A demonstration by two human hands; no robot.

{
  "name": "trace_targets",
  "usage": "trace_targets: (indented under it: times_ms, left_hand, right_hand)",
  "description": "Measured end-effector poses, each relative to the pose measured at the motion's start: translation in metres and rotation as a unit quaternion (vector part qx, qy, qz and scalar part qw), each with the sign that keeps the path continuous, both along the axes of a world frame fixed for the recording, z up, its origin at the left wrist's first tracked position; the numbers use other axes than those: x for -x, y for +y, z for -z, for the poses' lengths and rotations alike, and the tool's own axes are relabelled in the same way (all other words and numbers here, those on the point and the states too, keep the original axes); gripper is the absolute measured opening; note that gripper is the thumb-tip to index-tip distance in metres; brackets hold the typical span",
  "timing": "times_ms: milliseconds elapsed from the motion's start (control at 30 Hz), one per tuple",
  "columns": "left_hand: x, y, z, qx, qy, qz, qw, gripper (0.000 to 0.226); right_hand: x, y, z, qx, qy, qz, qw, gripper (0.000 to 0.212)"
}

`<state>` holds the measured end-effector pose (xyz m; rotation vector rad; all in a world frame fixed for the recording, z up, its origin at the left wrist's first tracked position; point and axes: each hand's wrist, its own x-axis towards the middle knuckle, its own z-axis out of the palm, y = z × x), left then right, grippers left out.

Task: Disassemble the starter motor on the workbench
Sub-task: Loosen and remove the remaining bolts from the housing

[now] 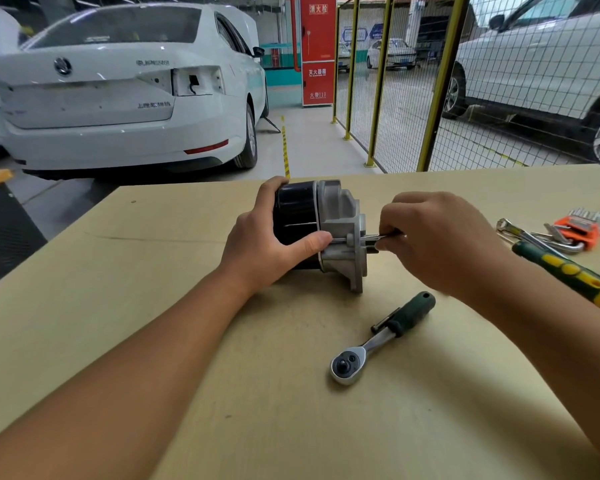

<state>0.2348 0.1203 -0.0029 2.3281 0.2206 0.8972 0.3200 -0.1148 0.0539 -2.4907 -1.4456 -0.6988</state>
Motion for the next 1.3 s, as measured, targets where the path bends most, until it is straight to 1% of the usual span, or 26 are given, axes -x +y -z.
trace_targets:
  times_ms: [33,100,167,233,267,367,433,533,733,833,967,1067,1167,1267,1300]
  left_hand:
    - [-0.0001,0.0001,0.0000,0.000,0.000,0.000,1.000,0.097]
    - [-0.0002,0.0002,0.0000,0.002,0.001,0.001,1.000,0.097]
    - [-0.0002,0.0005,-0.0002,0.000,0.000,0.001,1.000,0.097]
    - [-0.0003,0.0007,-0.0002,-0.001,-0.001,0.000,1.000,0.096]
    - [-0.0003,0.0006,-0.0001,-0.001,-0.001,0.000,1.000,0.096]
    - [0.0000,0.0005,0.0000,0.000,0.000,0.001,1.000,0.096]
    - [0.0000,0.0004,-0.0002,0.001,0.002,0.003,1.000,0.095]
    - [0.0003,0.0003,-0.0001,0.000,0.002,0.004,1.000,0.095]
    - [0.0002,-0.0002,0.0001,0.003,0.002,0.000,1.000,0.096]
    - [0.0000,-0.0002,0.0000,0.002,0.003,-0.002,1.000,0.095]
    - [-0.0002,0.0002,-0.0002,0.003,0.002,-0.001,1.000,0.096]
    - [-0.0004,0.0002,0.0001,0.003,0.003,0.001,1.000,0.095]
    - [-0.0005,-0.0001,0.0005,0.003,0.003,0.001,1.000,0.094]
    - [-0.0004,0.0002,0.0003,0.002,0.005,0.001,1.000,0.094]
    - [-0.0002,0.0004,0.0003,0.003,0.005,0.002,1.000,0.094]
  right_hand:
    - [-0.0009,-0.0004,-0.0004,-0.007,0.012,-0.016,1.000,0.012]
    - [-0.0034,-0.0018,0.0005,-0.011,0.033,-0.030,0.999,0.019]
    - [-0.0066,-0.0028,0.0035,0.007,0.053,-0.025,0.998,0.027]
    - [-0.0068,-0.0032,0.0040,0.026,0.056,-0.021,0.998,0.029]
    - [-0.0063,-0.0037,0.0035,0.030,0.043,-0.019,0.998,0.029]
    - [-0.0046,-0.0048,0.0023,0.028,-0.054,0.009,0.998,0.025]
    - [-0.0051,-0.0046,0.0022,0.028,-0.067,0.027,0.997,0.025]
    - [-0.0071,-0.0029,0.0025,0.020,-0.043,0.021,0.999,0.021]
    - [-0.0062,0.0022,-0.0023,-0.021,-0.026,0.028,0.999,0.014]
    - [-0.0055,0.0037,-0.0025,-0.022,-0.015,0.023,0.999,0.016]
    - [-0.0072,-0.0007,-0.0005,-0.019,0.050,-0.017,0.998,0.022]
    - [-0.0106,-0.0029,0.0030,0.003,0.070,-0.021,0.997,0.026]
    - [-0.0089,-0.0016,0.0017,0.015,0.054,-0.014,0.998,0.026]
    - [-0.0065,-0.0026,-0.0031,0.015,-0.008,0.012,1.000,0.026]
    - [-0.0070,-0.0034,-0.0039,0.010,-0.012,0.015,1.000,0.025]
